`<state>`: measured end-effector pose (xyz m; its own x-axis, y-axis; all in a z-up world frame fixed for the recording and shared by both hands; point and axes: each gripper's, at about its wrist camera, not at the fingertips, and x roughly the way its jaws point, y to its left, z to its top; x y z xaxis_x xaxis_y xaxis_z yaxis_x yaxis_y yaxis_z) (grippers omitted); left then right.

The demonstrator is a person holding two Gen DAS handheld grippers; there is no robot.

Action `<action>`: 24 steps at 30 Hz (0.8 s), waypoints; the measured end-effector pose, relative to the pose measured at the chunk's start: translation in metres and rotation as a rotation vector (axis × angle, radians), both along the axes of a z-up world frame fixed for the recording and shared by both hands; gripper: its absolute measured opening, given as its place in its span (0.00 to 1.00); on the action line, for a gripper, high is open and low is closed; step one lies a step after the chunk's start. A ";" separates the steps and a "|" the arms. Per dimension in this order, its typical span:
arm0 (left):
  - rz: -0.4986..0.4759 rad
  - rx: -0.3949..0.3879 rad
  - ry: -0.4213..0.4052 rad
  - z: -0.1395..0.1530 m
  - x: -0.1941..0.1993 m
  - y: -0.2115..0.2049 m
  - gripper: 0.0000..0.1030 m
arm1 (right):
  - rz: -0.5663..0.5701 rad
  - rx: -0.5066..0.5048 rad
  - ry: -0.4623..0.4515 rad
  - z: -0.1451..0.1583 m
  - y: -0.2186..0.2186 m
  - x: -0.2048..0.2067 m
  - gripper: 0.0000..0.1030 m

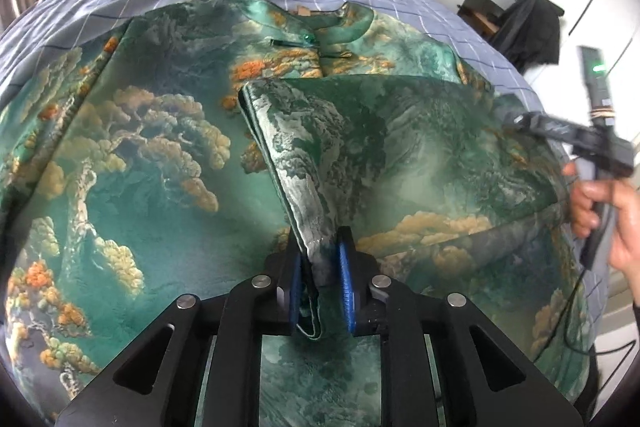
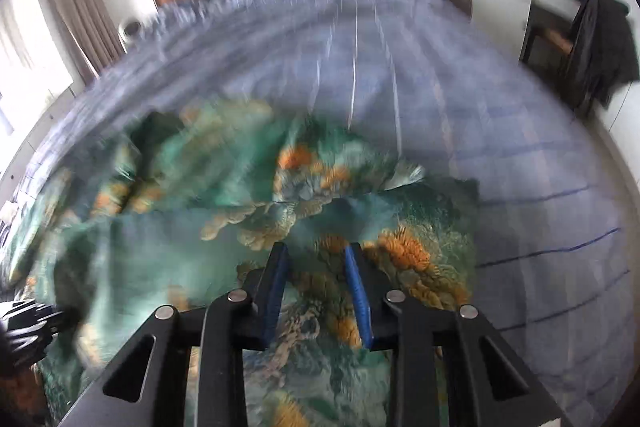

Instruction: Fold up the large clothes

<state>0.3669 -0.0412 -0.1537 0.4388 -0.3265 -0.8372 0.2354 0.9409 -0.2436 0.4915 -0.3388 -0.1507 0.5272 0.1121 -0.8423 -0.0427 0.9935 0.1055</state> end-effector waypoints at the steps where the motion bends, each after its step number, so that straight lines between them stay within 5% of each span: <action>1: 0.002 -0.004 0.001 -0.002 0.001 0.001 0.16 | 0.006 0.002 0.045 -0.012 0.001 0.007 0.29; 8: -0.001 0.014 -0.007 -0.002 0.000 0.000 0.16 | 0.032 0.003 0.067 -0.013 0.004 -0.011 0.29; 18: 0.001 0.053 -0.022 -0.004 0.000 -0.006 0.17 | 0.098 0.041 0.104 -0.003 0.003 -0.109 0.29; 24: -0.002 0.118 -0.055 -0.003 -0.004 -0.012 0.21 | 0.092 0.004 0.114 -0.025 0.008 -0.108 0.29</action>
<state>0.3631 -0.0533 -0.1562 0.4842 -0.2279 -0.8448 0.2472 0.9618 -0.1178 0.3832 -0.3306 -0.1760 0.4150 0.1595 -0.8957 -0.1212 0.9854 0.1193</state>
